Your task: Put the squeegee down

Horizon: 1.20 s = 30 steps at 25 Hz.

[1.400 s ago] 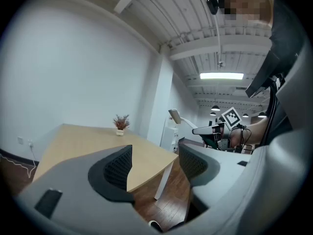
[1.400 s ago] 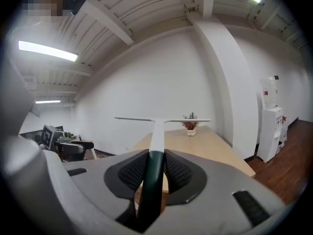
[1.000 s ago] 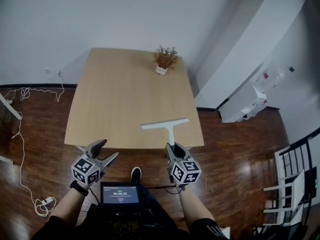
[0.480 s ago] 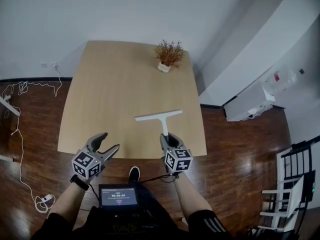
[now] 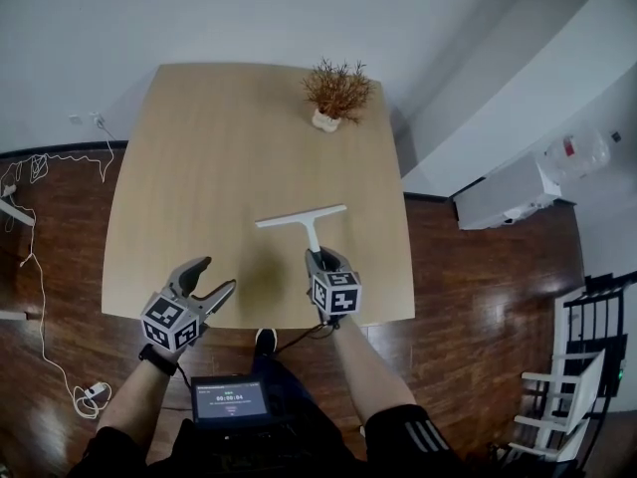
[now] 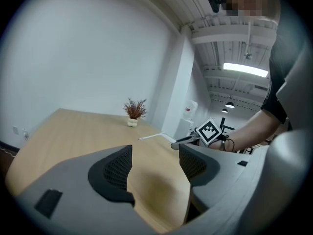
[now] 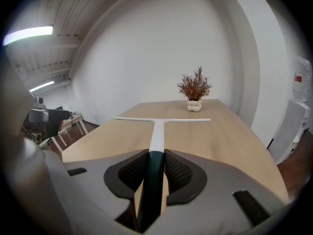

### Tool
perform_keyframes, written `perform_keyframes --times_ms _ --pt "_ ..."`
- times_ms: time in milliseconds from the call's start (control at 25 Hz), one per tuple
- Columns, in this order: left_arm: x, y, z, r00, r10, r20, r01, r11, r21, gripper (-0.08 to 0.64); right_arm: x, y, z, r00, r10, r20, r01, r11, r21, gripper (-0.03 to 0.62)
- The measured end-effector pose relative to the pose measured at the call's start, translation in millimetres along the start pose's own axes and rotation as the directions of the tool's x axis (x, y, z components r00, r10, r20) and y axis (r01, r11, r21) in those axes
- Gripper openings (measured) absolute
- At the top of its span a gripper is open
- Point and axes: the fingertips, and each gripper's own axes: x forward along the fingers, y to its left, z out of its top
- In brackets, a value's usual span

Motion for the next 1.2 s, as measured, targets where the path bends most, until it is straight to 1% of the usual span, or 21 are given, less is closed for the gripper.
perform_keyframes --times_ms 280,520,880,1200 --pt "29 13 -5 1.0 0.01 -0.026 -0.011 1.0 -0.029 0.305 60 -32 -35 0.994 -0.03 -0.105 0.03 1.0 -0.006 0.115" --pt "45 19 -9 0.999 0.012 -0.043 -0.014 0.999 -0.047 0.305 90 -47 -52 0.985 -0.053 -0.166 0.052 0.999 -0.008 0.115" --pt "65 18 -15 0.998 -0.002 -0.066 -0.002 0.999 -0.054 0.305 106 -50 -64 0.976 -0.042 -0.211 0.044 0.999 0.001 0.117" --pt "68 13 -16 0.998 -0.01 -0.063 0.006 0.999 -0.052 0.305 106 -50 -67 0.977 -0.016 -0.211 0.018 1.0 0.008 0.12"
